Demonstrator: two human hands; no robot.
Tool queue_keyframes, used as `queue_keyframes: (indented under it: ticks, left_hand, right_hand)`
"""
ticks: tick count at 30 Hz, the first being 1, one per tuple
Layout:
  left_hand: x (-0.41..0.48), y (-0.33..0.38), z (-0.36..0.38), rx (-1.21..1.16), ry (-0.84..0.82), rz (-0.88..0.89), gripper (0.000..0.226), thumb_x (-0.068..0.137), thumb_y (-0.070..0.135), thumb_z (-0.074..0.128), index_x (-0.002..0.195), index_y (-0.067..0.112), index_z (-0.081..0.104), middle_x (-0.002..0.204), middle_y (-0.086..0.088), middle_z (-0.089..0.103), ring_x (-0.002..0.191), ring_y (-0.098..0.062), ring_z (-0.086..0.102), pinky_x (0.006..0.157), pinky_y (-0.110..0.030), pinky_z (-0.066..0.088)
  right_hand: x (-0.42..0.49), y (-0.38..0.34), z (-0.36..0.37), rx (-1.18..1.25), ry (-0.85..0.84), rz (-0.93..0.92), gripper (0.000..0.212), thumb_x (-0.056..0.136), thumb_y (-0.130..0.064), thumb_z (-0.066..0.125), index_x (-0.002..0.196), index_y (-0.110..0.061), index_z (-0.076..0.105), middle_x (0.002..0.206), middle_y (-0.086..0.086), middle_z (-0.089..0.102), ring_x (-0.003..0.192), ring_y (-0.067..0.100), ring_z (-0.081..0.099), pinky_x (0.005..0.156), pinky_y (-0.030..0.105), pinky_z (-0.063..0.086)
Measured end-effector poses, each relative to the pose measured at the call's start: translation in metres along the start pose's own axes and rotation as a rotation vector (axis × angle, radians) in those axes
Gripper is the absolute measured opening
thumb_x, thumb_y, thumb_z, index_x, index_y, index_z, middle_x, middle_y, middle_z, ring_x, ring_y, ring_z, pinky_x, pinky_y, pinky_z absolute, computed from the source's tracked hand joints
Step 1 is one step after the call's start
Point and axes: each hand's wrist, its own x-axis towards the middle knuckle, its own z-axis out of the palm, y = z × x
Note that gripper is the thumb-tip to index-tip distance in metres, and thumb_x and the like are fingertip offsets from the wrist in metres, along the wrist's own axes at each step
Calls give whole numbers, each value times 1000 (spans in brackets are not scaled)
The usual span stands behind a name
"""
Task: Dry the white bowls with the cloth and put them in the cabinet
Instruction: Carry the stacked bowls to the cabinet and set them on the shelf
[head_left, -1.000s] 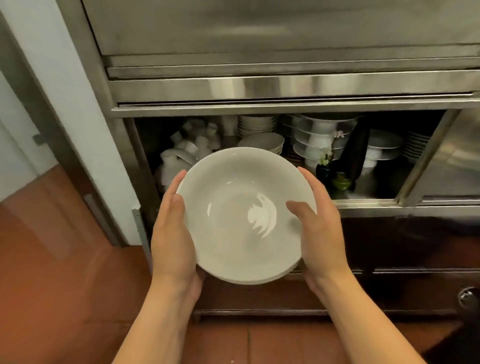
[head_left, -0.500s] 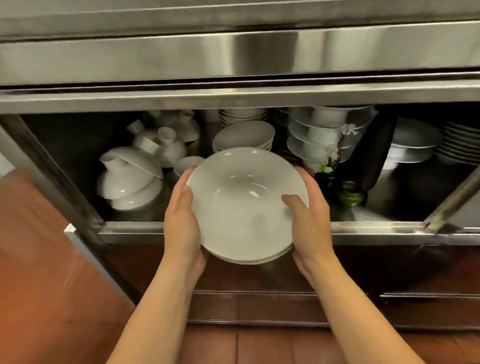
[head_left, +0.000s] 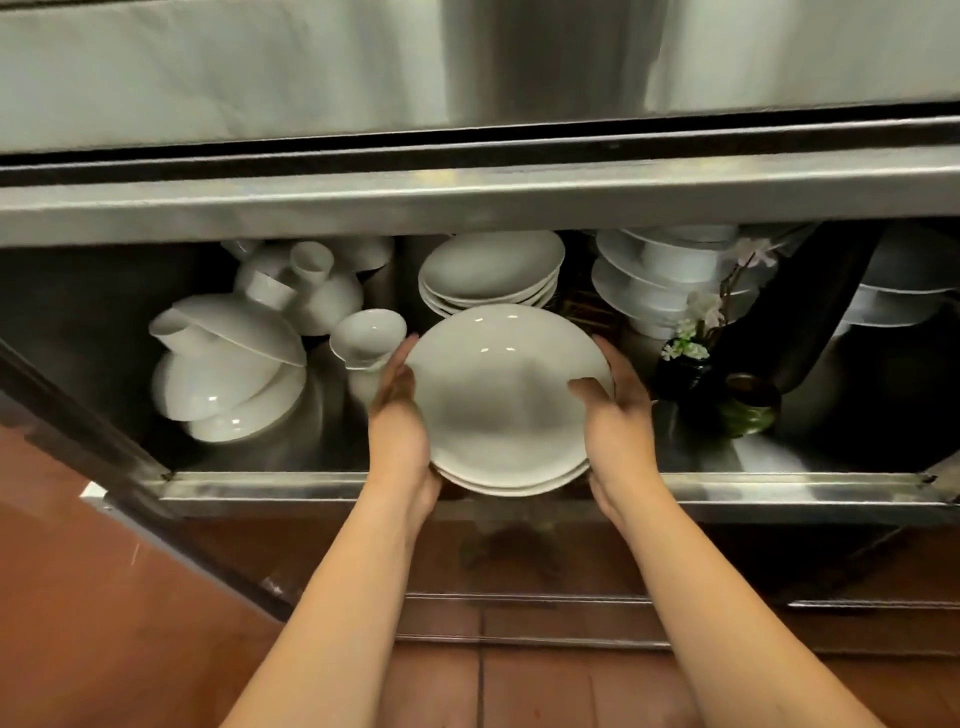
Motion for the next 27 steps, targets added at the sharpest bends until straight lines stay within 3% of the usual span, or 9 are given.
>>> queue_keyframes:
  ticks: [3, 6, 11, 14, 20, 24, 27]
  left_hand:
    - [13, -4, 2, 23, -12, -18, 28, 111, 27, 51, 124, 35, 75, 134, -7, 77, 114, -31, 74, 90, -44, 62]
    - [22, -8, 2, 28, -41, -24, 34, 112, 25, 48, 140, 26, 67, 138, -14, 74, 107, -28, 73, 89, -42, 61]
    - [33, -15, 2, 39, -47, -52, 30, 115, 26, 39, 131, 33, 64, 125, -2, 77, 123, -34, 71, 108, -55, 56]
    - [37, -17, 2, 39, -50, -59, 28, 115, 26, 40, 131, 34, 62, 122, 1, 76, 125, -33, 69, 109, -55, 55]
    - [46, -16, 6, 56, -16, -81, 29, 115, 27, 40, 121, 35, 67, 131, -4, 74, 128, -35, 68, 110, -54, 54]
    - [49, -14, 7, 31, -15, -78, 30, 114, 27, 43, 117, 37, 70, 131, -2, 75, 128, -35, 68, 112, -57, 52]
    - [49, -13, 8, 53, -24, -62, 30, 114, 28, 41, 118, 40, 69, 132, -1, 74, 127, -33, 68, 112, -57, 52]
  right_hand:
    - [8, 8, 4, -20, 11, 12, 54, 83, -20, 58, 134, -34, 61, 123, -13, 65, 110, 5, 61, 78, 23, 51]
    - [15, 14, 6, -3, 29, 52, 63, 76, -26, 58, 138, -32, 61, 136, 0, 65, 118, 19, 63, 87, 31, 54]
    - [22, 22, 9, 7, 58, 94, 63, 75, -27, 59, 137, -32, 62, 138, 3, 65, 119, 23, 64, 87, 32, 56]
    - [25, 26, 11, 0, 65, 107, 60, 75, -27, 59, 135, -34, 62, 142, 3, 62, 124, 25, 61, 99, 40, 55]
    - [31, 24, 17, 29, 60, 144, 41, 77, -28, 61, 110, -51, 63, 138, -2, 62, 123, 24, 61, 99, 40, 54]
    - [38, 26, 20, 44, 66, 101, 41, 81, -22, 61, 111, -51, 63, 138, -1, 62, 124, 25, 60, 93, 35, 55]
    - [42, 30, 19, 29, 68, 90, 45, 85, -20, 62, 121, -46, 63, 145, 4, 58, 128, 28, 58, 105, 46, 53]
